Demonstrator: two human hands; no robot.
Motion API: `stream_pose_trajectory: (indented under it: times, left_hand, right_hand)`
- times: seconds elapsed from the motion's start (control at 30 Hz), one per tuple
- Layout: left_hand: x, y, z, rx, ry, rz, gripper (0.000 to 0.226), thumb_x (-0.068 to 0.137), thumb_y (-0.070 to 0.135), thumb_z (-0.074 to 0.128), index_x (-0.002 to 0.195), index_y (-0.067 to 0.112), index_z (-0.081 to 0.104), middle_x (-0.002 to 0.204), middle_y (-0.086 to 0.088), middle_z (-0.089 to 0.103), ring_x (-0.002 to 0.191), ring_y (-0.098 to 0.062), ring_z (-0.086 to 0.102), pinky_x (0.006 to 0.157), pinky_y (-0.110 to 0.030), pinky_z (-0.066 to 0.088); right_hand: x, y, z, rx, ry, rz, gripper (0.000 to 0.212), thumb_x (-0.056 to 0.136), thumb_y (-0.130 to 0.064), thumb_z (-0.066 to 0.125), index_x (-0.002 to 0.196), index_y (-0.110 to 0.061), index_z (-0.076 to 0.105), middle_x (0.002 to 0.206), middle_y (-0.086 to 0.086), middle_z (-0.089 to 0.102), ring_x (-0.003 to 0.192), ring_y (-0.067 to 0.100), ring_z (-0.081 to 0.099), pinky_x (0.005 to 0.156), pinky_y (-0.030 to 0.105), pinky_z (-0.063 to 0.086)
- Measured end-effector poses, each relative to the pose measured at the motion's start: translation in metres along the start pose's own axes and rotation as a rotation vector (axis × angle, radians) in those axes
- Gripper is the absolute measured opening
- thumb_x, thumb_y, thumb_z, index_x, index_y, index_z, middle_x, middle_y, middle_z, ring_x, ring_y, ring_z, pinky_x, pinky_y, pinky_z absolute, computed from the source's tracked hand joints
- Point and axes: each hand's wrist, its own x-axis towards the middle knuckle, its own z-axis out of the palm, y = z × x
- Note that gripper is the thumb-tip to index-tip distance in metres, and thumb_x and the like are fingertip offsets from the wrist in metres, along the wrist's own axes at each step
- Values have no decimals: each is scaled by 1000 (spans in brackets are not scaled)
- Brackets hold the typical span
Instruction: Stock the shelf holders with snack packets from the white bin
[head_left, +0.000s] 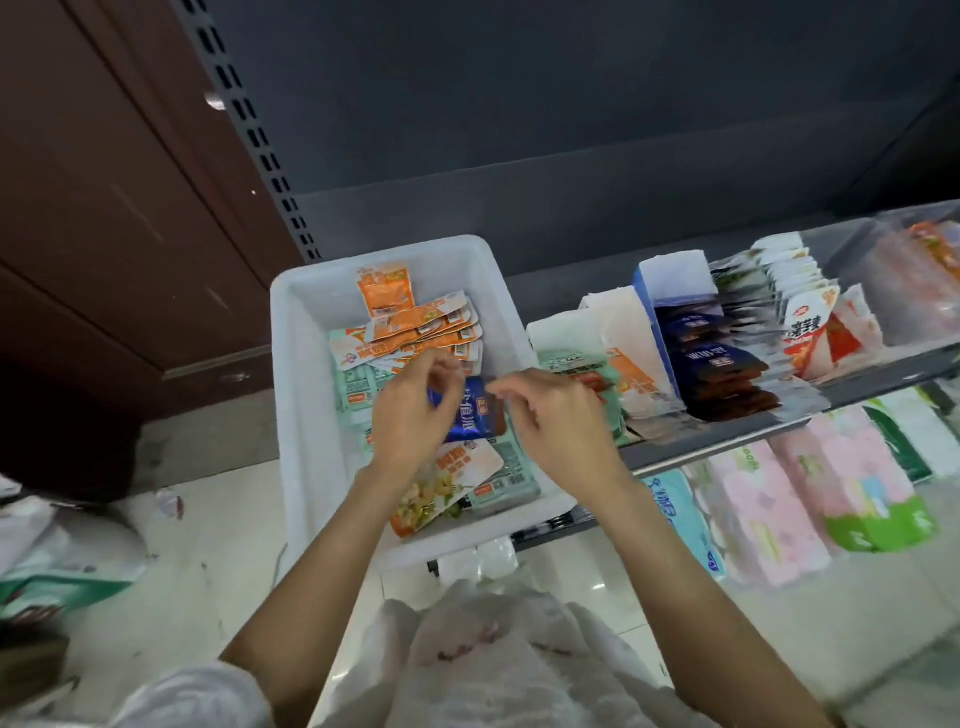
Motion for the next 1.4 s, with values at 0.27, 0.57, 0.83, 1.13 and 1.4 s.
stream_pose_trajectory:
  times: [0.27, 0.57, 0.83, 1.13, 1.4]
  left_hand:
    - [0, -75, 6, 471, -518, -146, 71, 77, 46, 69, 136, 17, 42, 132, -4, 48, 123, -25, 40, 103, -33, 33]
    - [-5, -72, 0, 516, -320, 35, 35, 82, 39, 60, 114, 25, 62, 114, 1, 65, 103, -25, 61, 87, -33, 40]
    - [-2, -20, -59, -442, -573, -323, 22, 78, 26, 75, 96, 17, 64, 91, 3, 71, 83, -14, 69, 68, -30, 52]
    - [-8, -4, -67, -773, -617, -501, 29, 75, 24, 74, 101, 18, 64, 94, 1, 73, 81, -15, 69, 66, -21, 55]
    - [13, 29, -40, -668, -735, -317, 23, 87, 22, 60, 109, 23, 61, 105, 2, 69, 92, -7, 66, 70, -15, 51]
  right_hand:
    - [43, 13, 108, -558, -629, 69, 75, 86, -24, 63, 146, -10, 21, 147, 15, 25, 132, 34, 29, 111, 43, 26]
    - [31, 1, 76, -521, -297, -75, 22, 95, -19, 43, 115, -11, 47, 98, 6, 67, 87, 25, 67, 67, 32, 49]
    - [27, 0, -6, 665, 38, 444, 13, 84, -18, 70, 94, -21, 62, 76, 2, 69, 69, 16, 66, 62, 27, 49]
    - [2, 19, -36, 583, 14, 179, 47, 88, 14, 39, 116, -18, 60, 109, -3, 64, 95, 6, 62, 76, 20, 53]
    - [-3, 30, -74, 279, 116, -40, 10, 83, -14, 69, 93, -13, 71, 125, -2, 59, 121, 10, 48, 100, 27, 41]
